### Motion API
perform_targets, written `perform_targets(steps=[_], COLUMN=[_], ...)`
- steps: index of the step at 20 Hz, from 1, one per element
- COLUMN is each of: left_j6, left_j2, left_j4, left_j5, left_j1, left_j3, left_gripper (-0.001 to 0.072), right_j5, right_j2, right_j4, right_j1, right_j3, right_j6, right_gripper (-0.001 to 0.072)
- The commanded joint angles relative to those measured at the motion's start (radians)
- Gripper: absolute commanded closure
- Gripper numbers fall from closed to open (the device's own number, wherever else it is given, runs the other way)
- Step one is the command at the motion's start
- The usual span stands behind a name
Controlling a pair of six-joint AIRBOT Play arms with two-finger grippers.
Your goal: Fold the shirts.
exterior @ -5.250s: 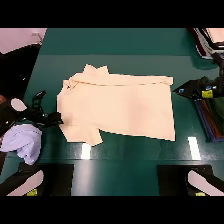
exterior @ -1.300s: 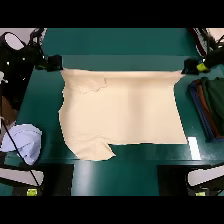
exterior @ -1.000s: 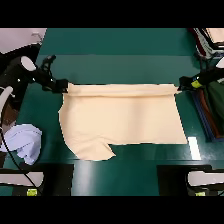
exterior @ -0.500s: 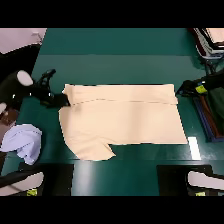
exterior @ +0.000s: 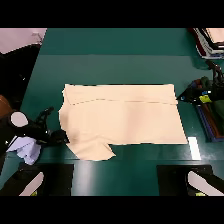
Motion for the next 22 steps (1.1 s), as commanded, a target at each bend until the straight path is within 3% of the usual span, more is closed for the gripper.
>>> perform_targets(steps=[1, 5, 11, 12, 13, 14, 20, 22], left_j6=[-0.017, 0.021, 0.035, 0.036, 0.042, 0.063, 0.096, 0.096], left_j2=[0.034, 0.034, 0.034, 0.034, 0.034, 0.034, 0.083, 0.097], left_j4=[-0.064, -0.177, -0.203, -0.214, -0.224, -0.237, -0.189, -0.191], left_j5=[0.032, 0.14, 0.169, 0.172, 0.176, 0.178, 0.095, 0.096], left_j1=[-0.001, -0.001, 0.0, 0.0, 0.0, 0.0, 0.0, 0.0], left_j3=[-0.082, -0.143, -0.199, -0.199, -0.198, -0.195, -0.054, -0.01], left_gripper=[0.018, 0.0181, 0.0184, 0.0313, 0.0529, 0.0681, 0.0686, 0.0686], right_j5=[-0.021, -0.021, -0.023, -0.022, -0.018, -0.007, 0.169, 0.169], right_j2=[0.02, 0.02, 0.021, 0.021, 0.021, 0.021, 0.067, 0.098], right_j4=[0.02, 0.019, 0.019, 0.019, 0.019, 0.015, -0.179, -0.183], right_j1=[0.006, 0.006, 0.006, 0.006, 0.006, 0.005, -0.136, -0.249], right_j3=[-0.013, -0.013, -0.013, -0.013, -0.013, -0.013, -0.137, -0.267], right_j6=[-0.001, 0.0, 0.0, 0.0, 0.0, 0.0, 0.04, 0.04], right_gripper=[0.0302, 0.0302, 0.0303, 0.0302, 0.0303, 0.0303, 0.0299, 0.0147])
